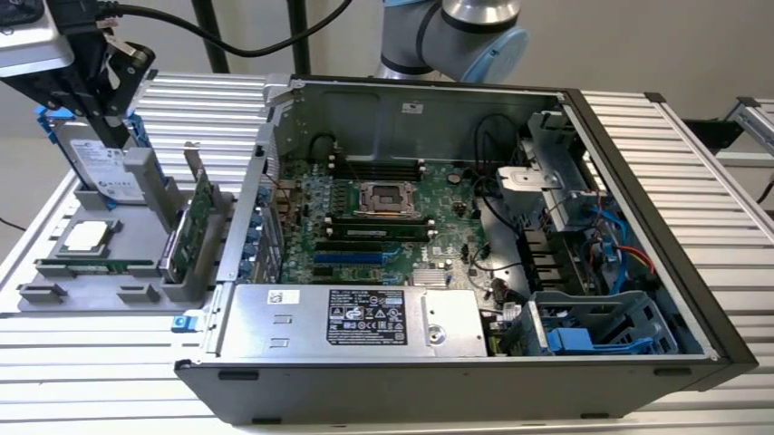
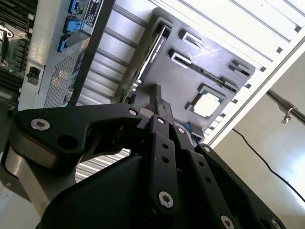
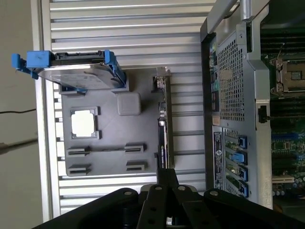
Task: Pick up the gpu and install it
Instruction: 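Pick up the gpu and move the gpu toward the slot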
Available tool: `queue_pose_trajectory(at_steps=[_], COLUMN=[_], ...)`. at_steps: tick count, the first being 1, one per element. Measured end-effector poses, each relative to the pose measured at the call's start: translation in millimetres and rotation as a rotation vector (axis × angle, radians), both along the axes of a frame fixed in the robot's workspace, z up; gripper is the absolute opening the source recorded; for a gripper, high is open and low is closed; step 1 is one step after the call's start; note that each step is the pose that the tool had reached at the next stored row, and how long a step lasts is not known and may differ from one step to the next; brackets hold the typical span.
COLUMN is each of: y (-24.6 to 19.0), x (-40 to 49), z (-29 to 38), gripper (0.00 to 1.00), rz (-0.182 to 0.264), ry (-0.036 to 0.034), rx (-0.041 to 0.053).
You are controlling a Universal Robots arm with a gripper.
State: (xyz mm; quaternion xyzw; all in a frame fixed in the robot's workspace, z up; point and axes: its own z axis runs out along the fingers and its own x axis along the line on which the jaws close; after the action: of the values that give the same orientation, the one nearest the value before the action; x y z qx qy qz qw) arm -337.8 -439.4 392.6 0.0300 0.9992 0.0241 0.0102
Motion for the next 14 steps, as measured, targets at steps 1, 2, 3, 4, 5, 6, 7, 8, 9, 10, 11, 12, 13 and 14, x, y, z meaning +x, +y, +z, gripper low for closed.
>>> queue_pose_trajectory(at_steps=[1, 2, 3, 4, 5, 6, 7, 8, 9, 10, 11, 12, 13, 14], y=[0.0, 0.0, 0.0, 0.0, -0.1, -0.1, -0.1, -0.1, -0.1, -0.1, -0.1, -0.2, -0.3, -0.3], x=[0.0, 0.0, 0.0, 0.0, 0.0, 0.0, 0.0, 0.0, 0.0, 0.0, 0.0, 0.0, 0.0, 0.0], z=[0.0, 0.0, 0.0, 0.0, 0.0, 0.0, 0.0, 0.0, 0.0, 0.0, 0.0, 0.0, -0.3, -0.3], gripper=[0.00, 0.00, 0.00, 0.00, 0.00, 1.00, 1.00, 1.00, 1.00, 1.00, 1.00, 1.00, 1.00, 1.00], rz=[0.000, 0.000, 0.000, 0.000, 0.000, 0.000, 0.000, 0.000, 0.000, 0.000, 0.000, 0.000, 0.000, 0.000], ry=[0.0000, 0.0000, 0.0000, 0.0000, 0.0000, 0.0000, 0.0000, 0.0000, 0.0000, 0.0000, 0.0000, 0.0000, 0.0000, 0.0000], rx=[0.0000, 0.0000, 0.0000, 0.0000, 0.0000, 0.0000, 0.0000, 0.0000, 0.0000, 0.0000, 0.0000, 0.0000, 0.0000, -0.0001])
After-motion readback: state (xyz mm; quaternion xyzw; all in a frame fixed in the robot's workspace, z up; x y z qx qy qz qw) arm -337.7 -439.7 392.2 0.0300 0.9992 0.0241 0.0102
